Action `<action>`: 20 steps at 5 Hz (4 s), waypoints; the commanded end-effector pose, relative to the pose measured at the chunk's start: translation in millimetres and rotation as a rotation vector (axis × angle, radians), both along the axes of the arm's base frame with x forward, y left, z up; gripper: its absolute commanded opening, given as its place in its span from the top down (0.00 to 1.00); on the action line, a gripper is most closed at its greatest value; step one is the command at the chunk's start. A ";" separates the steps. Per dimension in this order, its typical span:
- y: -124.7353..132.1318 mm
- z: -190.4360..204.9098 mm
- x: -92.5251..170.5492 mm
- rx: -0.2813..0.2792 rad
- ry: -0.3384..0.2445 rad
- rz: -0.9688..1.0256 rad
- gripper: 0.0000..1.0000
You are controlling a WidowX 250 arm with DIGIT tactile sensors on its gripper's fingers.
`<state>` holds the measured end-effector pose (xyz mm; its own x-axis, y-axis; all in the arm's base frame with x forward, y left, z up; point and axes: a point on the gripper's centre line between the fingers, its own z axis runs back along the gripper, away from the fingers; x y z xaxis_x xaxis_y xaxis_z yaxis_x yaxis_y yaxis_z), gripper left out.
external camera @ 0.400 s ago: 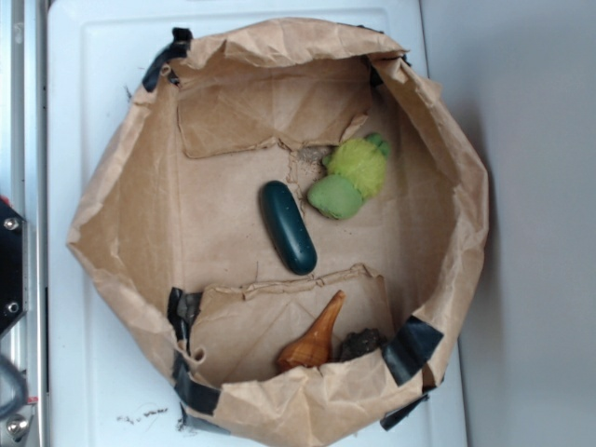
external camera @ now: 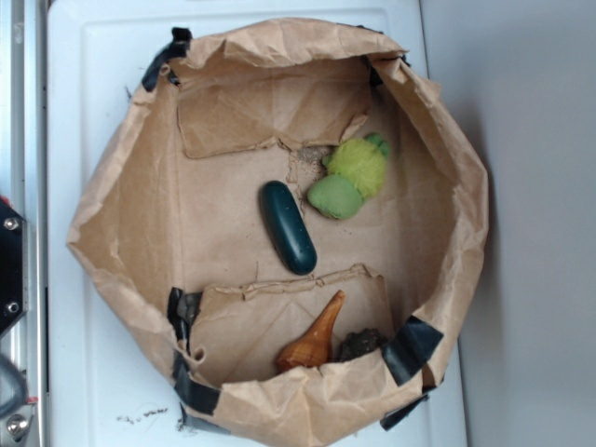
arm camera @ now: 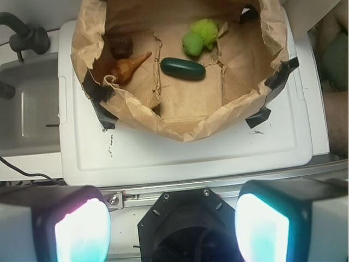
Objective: Grab the plastic pickle.
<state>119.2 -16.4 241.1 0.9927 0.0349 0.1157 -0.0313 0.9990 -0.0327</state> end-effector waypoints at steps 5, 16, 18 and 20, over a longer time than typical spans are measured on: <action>-5.0 -28.9 125.0 0.019 -0.092 -0.591 0.00; -9.3 -218.0 158.2 0.152 -0.022 -0.768 1.00; -6.2 -207.0 157.6 0.144 -0.051 -0.744 1.00; 14.3 -122.4 141.2 0.001 -0.202 -0.633 1.00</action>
<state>256.0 0.1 103.7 0.7912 -0.5553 0.2561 0.5784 0.8156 -0.0184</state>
